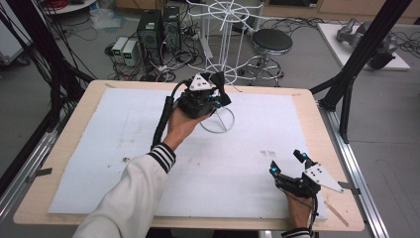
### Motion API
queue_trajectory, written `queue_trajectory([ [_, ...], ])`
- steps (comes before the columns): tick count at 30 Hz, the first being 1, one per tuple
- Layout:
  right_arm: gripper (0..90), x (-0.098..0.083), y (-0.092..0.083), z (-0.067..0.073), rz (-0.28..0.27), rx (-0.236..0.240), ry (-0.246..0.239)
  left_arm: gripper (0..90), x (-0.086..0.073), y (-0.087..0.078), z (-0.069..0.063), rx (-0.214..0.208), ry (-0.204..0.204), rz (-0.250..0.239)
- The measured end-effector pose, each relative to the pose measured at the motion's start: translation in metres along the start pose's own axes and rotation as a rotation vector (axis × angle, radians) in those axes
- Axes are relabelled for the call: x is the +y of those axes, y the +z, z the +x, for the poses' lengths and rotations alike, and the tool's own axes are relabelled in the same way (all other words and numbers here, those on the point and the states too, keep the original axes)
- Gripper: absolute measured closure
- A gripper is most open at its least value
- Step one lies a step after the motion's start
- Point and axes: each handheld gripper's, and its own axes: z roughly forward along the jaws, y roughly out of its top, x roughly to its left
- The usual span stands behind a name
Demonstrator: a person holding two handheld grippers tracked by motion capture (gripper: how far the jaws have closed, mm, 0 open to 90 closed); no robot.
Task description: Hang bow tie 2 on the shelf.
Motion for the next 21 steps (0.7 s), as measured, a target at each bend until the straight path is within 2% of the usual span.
queue_trajectory([
  [9, 7.4, 0.0, 0.0001, -0.0004, -0.002, 0.001, -0.002, 85.0, -0.001, 0.0004, 0.0002, 0.007, -0.003, 0.01],
  [11, 7.4, 0.0, 0.0, -0.0001, -0.001, 0.0, 0.004, 85.0, -0.0015, 0.0007, 0.0006, 0.021, -0.004, 0.023],
  [16, 7.4, 0.0, -0.0001, -0.0001, -0.001, 0.001, 0.008, 83.6, -0.0015, 0.0001, 0.0005, 0.019, -0.007, 0.019],
  [19, 7.4, 0.0, -0.0001, -0.0001, -0.001, 0.001, 0.01, 76.9, -0.0014, -0.0005, 0.0003, 0.017, -0.002, 0.025],
  [21, 7.4, 0.0, -0.0001, -0.0001, 0.0, 0.0, 0.009, 66.0, -0.0011, -0.0014, -0.0006, 0.038, -0.001, 0.017],
])
